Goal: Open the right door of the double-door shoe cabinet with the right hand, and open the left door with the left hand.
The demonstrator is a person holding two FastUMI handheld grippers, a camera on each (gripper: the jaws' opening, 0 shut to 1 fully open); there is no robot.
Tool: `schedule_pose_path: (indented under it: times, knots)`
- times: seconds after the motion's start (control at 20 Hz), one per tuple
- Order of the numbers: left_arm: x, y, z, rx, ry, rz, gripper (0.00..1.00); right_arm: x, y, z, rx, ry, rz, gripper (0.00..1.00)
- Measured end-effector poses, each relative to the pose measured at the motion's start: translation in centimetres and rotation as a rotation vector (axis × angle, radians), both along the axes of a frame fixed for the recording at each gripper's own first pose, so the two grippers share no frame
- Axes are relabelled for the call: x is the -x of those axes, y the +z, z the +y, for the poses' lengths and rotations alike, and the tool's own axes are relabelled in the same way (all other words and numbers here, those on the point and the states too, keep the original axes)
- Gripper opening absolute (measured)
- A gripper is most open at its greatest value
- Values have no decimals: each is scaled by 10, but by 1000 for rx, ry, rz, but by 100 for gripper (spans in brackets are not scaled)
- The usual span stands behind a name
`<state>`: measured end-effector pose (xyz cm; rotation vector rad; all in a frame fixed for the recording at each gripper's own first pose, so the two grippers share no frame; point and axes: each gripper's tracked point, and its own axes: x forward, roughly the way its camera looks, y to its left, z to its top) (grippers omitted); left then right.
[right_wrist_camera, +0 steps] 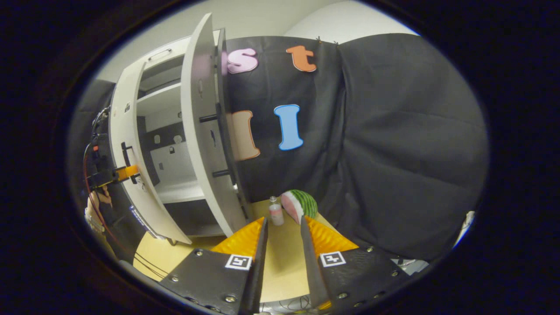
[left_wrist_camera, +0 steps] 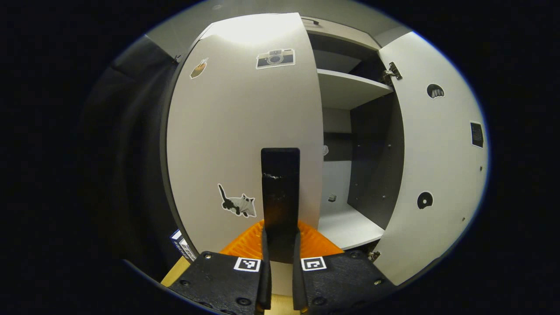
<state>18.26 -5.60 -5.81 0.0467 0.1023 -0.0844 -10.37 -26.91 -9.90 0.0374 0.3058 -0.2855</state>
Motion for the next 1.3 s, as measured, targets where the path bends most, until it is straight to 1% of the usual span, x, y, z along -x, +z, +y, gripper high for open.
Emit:
schedule_pose_path:
  times: [0.3, 0.55, 1.05, 1.15, 1.3]
  knots:
    - [6, -1, 4, 15, -20, 9, 18, -1, -5, 20, -33, 40, -1, 42]
    - [14, -2, 9, 25, -25, 16, 19, -6, -11, 42, -67, 81, -2, 42]
    - [25, -2, 21, 37, 8, 13, 19, -18, -22, 81, -99, 172, 10, 42]
    - [26, -1, 24, 39, 18, 10, 16, -22, -26, 88, -107, 189, 12, 42]
    - [29, -2, 30, 36, 36, 15, 15, -25, -31, 101, -119, 215, 20, 42]
